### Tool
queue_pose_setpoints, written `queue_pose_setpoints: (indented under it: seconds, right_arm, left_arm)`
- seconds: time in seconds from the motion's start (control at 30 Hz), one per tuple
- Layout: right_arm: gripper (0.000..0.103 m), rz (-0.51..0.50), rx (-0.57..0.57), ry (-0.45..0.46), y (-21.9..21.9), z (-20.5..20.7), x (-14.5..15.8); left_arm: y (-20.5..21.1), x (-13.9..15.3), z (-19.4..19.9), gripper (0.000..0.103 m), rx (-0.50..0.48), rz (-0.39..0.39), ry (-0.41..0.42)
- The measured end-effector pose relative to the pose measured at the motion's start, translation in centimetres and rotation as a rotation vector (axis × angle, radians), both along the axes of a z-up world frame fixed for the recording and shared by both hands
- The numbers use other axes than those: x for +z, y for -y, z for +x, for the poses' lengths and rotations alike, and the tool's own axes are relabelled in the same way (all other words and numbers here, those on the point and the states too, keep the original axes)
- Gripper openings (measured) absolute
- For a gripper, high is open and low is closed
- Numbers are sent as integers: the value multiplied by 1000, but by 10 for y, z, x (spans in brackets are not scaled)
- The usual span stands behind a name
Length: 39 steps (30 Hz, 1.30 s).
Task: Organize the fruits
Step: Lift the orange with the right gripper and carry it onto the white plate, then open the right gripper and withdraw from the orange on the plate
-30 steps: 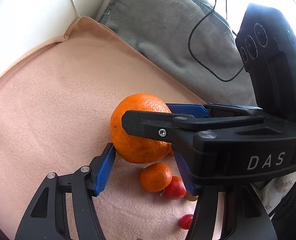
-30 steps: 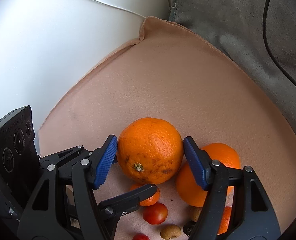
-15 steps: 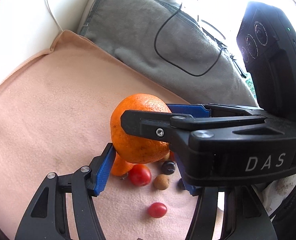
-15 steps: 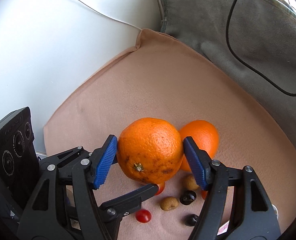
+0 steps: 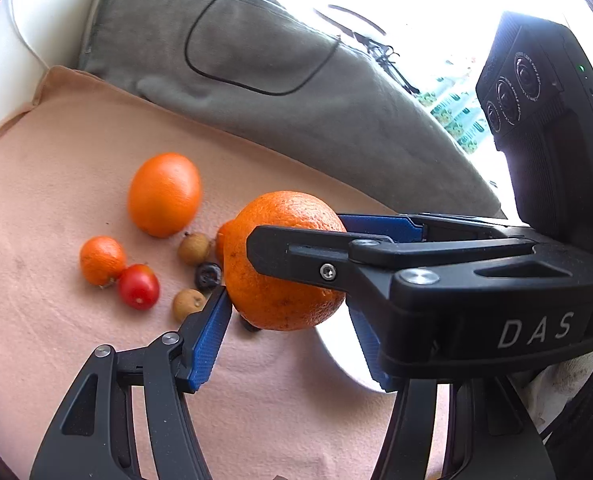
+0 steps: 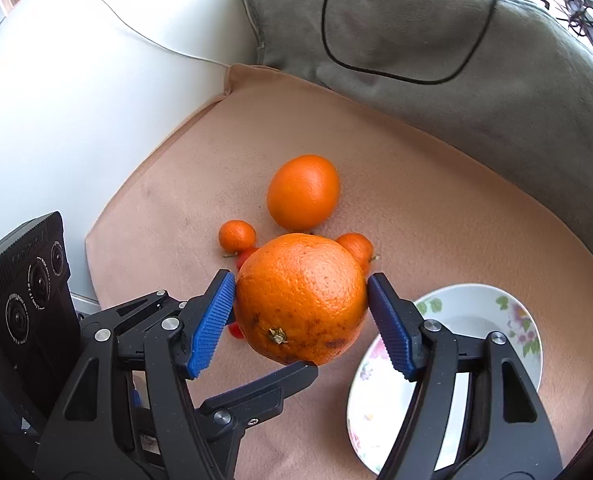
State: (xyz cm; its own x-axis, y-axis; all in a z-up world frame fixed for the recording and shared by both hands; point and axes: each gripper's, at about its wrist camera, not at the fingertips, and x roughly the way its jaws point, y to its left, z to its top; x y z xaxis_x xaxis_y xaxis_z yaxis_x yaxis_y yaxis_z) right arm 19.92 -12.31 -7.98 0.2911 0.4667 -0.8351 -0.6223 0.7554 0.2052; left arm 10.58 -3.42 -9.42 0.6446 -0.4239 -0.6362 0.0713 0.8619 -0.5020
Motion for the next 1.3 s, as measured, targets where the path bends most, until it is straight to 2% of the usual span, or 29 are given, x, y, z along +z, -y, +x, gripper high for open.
queue_pose_setpoints:
  seconds: [0.33, 0.67, 0.8, 0.97, 1.3]
  right_arm:
    - [71, 45, -122, -62, 78, -14, -25]
    - [72, 104, -207, -124, 119, -10, -42]
    - [72, 154, -232, -75, 132, -15, -31]
    - [72, 148, -269, 1, 141, -22, -14]
    - [75, 73, -319, 112, 146, -35, -7]
  left_arm:
    - [62, -11, 0, 59, -113, 41, -33]
    - [90, -15, 6, 59, -194, 76, -44]
    - [97, -9, -2, 59, -226, 100, -7]
    - [101, -3, -12, 59, -240, 114, 19]
    - [76, -5, -19, 59, -221, 103, 28]
